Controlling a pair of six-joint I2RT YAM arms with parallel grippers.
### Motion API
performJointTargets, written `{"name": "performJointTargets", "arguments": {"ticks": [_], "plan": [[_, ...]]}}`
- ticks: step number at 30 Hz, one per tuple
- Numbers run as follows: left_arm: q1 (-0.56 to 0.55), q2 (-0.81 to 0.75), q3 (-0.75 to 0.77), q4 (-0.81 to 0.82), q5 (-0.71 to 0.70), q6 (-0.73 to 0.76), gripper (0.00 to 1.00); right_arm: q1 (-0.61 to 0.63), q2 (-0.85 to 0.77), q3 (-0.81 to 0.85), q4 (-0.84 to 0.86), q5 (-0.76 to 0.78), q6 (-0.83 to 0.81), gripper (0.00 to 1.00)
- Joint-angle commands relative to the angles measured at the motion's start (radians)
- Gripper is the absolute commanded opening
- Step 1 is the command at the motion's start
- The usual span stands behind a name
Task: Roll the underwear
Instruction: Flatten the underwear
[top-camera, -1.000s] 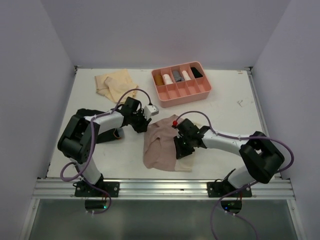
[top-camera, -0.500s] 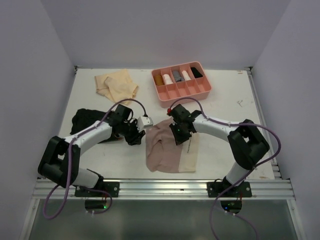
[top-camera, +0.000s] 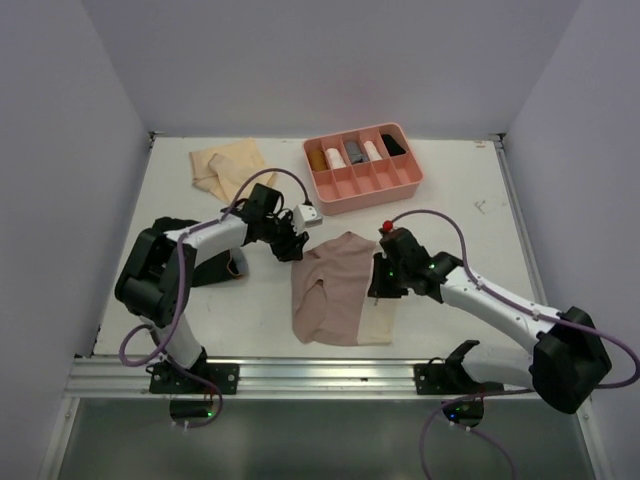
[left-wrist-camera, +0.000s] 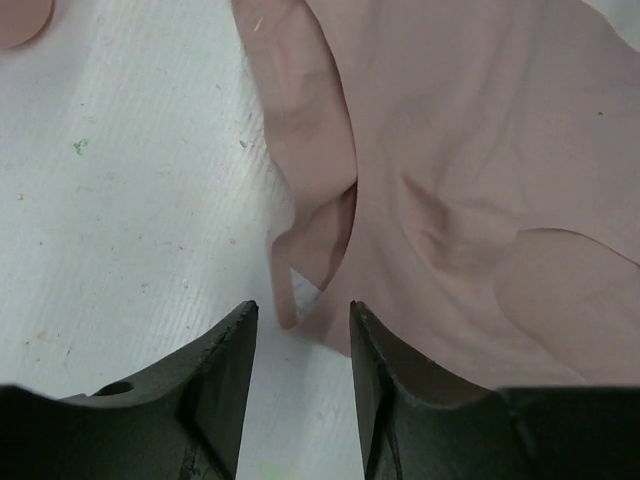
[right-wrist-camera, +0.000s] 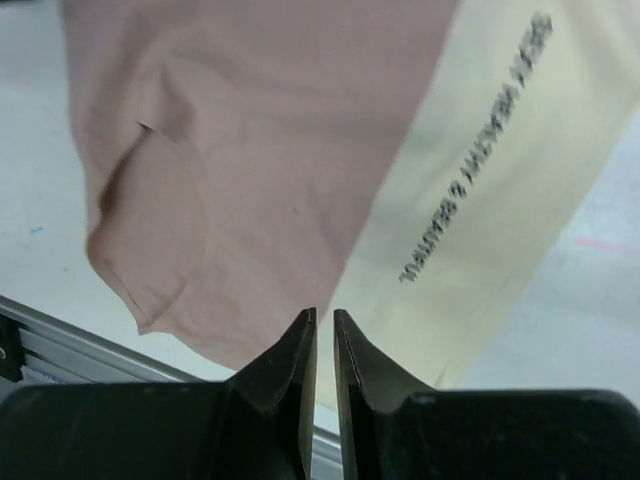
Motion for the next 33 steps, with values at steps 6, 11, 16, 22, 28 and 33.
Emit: {"name": "performJointTargets", "arguments": {"ticks": [6, 11, 16, 22, 28, 33], "plan": [[-0.014, 0.024, -0.045, -0.018, -0.081, 0.110, 0.36, 0.013, 0.078, -0.121, 0.073, 0.063, 0.172, 0.15], [-0.014, -0.066, -0.183, -0.042, -0.110, 0.185, 0.29, -0.002, 0.251, -0.061, 0.104, 0.089, 0.103, 0.14], [-0.017, -0.171, -0.289, -0.106, -0.081, 0.218, 0.26, -0.052, 0.371, 0.037, 0.144, 0.058, 0.017, 0.13], [-0.130, -0.324, -0.367, -0.176, -0.070, 0.255, 0.33, -0.099, 0.520, 0.354, 0.116, -0.005, -0.129, 0.13], [-0.232, -0.413, -0.301, -0.162, -0.037, 0.095, 0.50, -0.100, 0.539, 0.536, 0.004, -0.008, -0.184, 0.13], [-0.070, -0.493, -0.237, 0.074, -0.047, -0.161, 0.59, -0.100, 0.251, 0.346, -0.037, 0.061, -0.103, 0.29]]}}
